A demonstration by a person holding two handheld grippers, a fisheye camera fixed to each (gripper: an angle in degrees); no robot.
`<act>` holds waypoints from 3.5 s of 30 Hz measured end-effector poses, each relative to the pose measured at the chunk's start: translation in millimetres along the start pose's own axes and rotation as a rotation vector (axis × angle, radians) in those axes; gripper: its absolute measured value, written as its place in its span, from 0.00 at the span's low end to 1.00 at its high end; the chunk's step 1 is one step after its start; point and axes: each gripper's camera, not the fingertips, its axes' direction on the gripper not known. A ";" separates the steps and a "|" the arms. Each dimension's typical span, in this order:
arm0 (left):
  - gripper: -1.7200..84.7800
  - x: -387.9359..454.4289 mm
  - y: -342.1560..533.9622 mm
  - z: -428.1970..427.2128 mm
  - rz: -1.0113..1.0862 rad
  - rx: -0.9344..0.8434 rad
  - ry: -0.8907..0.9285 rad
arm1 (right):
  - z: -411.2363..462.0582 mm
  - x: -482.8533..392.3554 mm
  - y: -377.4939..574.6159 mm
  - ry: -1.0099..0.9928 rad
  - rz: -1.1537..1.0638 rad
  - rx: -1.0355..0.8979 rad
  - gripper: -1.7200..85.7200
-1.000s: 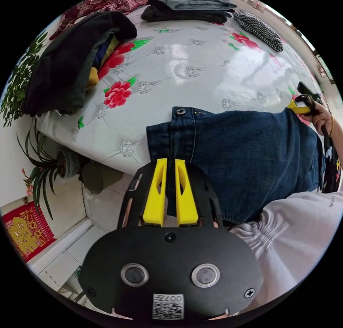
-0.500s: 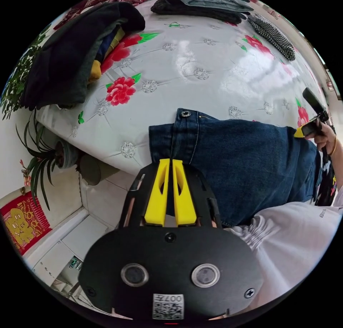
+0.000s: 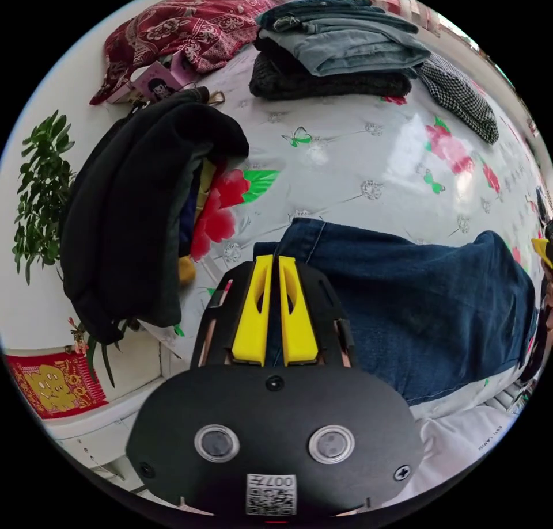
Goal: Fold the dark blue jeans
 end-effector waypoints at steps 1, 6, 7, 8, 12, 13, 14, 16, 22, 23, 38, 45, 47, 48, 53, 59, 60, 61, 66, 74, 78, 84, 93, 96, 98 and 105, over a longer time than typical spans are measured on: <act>0.01 -1.5 11.1 -7.6 -0.023 0.033 0.024 | -6.2 -5.1 11.6 0.038 -0.016 0.003 0.08; 0.02 21.5 87.9 -44.7 0.000 0.145 0.049 | -80.9 -21.7 162.7 0.515 0.061 0.154 0.12; 0.03 38.2 107.8 -53.2 0.051 0.171 0.076 | -91.2 -20.5 180.9 0.582 0.098 0.174 0.12; 0.03 48.3 116.9 -56.9 0.085 0.181 0.092 | -113.3 -15.6 217.2 0.708 0.191 0.215 0.13; 0.08 138.3 162.3 -73.6 0.325 0.185 0.203 | -193.4 23.2 333.8 0.855 0.537 0.358 0.15; 0.09 164.8 170.8 -76.3 0.376 0.170 0.229 | -201.9 30.1 346.7 0.844 0.573 0.367 0.15; 0.09 177.5 174.8 -78.0 0.396 0.165 0.236 | -214.6 42.9 368.0 0.816 0.608 0.373 0.16; 0.11 223.7 191.1 -86.6 0.446 0.183 0.278 | -222.2 60.1 386.1 0.794 0.616 0.333 0.16; 0.05 342.4 207.1 -72.3 0.571 0.087 0.136 | -214.2 85.9 375.4 0.834 0.495 0.079 0.07; 0.03 357.8 204.6 -64.7 0.557 0.055 0.040 | -228.4 74.9 371.9 0.849 0.450 0.138 0.05; 0.01 388.3 211.7 -108.8 0.543 0.081 -0.056 | -344.7 88.4 412.5 0.554 0.334 0.354 0.11; 0.01 385.3 200.1 -136.6 0.601 0.119 -0.123 | -307.3 106.0 397.5 0.778 0.344 0.094 0.03; 0.01 376.3 198.3 -153.9 0.617 0.139 -0.125 | -326.2 86.9 394.0 0.794 0.277 0.138 0.03; 0.01 373.0 199.1 -159.5 0.618 0.145 -0.122 | -348.4 68.5 396.2 0.784 0.225 0.201 0.02; 0.01 354.2 224.9 -171.0 0.652 0.151 -0.052 | -422.1 20.2 427.6 0.822 0.115 0.357 0.02; 0.01 325.8 241.6 -96.6 0.523 -0.023 0.046 | -385.8 135.7 450.6 0.709 0.445 0.129 0.07; 0.01 315.4 244.4 -99.6 0.493 -0.003 0.065 | -394.2 132.0 462.3 0.696 0.446 0.207 0.09; 0.01 290.6 249.0 -104.5 0.417 0.026 0.106 | -399.9 129.6 468.9 0.674 0.449 0.248 0.09; 0.02 156.5 260.9 -83.4 -0.076 0.046 0.296 | -426.4 165.1 530.1 0.334 0.644 0.482 0.14; 0.12 -35.0 273.1 -19.7 -0.749 0.099 0.548 | -399.3 228.2 531.0 0.017 0.837 0.619 0.09; 0.12 -71.3 252.1 26.9 -0.811 -0.026 0.629 | -409.7 237.7 533.3 0.037 0.924 0.664 0.04; 0.04 -53.8 245.3 37.5 -0.573 -0.037 0.721 | -456.0 209.6 537.7 0.368 0.908 0.634 0.04; 0.13 -113.3 298.6 -3.2 -0.530 0.091 0.656 | -408.4 130.3 423.9 0.499 0.480 0.454 0.08; 0.17 -113.9 244.1 -8.2 -0.401 0.100 0.608 | -318.2 104.2 307.0 0.297 0.185 0.259 0.10; 0.16 -101.2 204.4 1.1 -0.325 0.062 0.603 | -254.4 87.8 240.2 0.216 0.048 0.140 0.10; 0.05 -47.1 142.5 7.6 -0.056 -0.069 0.406 | -32.4 43.2 81.4 0.279 -0.244 -0.271 0.11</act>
